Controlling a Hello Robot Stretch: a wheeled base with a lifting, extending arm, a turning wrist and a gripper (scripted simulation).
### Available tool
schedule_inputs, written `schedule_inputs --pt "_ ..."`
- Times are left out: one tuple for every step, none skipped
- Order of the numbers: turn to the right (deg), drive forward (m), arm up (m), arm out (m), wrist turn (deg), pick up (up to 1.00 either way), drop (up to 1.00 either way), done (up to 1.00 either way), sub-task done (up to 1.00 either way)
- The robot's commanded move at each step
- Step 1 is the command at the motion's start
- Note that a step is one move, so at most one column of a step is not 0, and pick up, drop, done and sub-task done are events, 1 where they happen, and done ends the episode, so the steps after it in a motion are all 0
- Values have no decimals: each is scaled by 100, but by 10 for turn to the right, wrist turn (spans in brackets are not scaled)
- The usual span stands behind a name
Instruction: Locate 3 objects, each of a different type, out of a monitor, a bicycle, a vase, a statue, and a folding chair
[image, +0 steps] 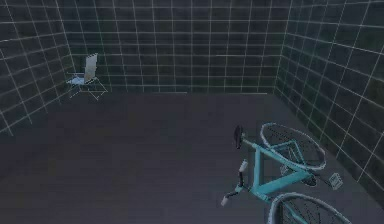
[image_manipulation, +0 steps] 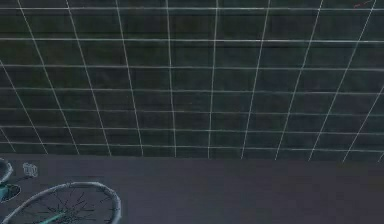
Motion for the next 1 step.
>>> schedule_inputs --pt "-270 0 0 0 0 0 0 0 0"
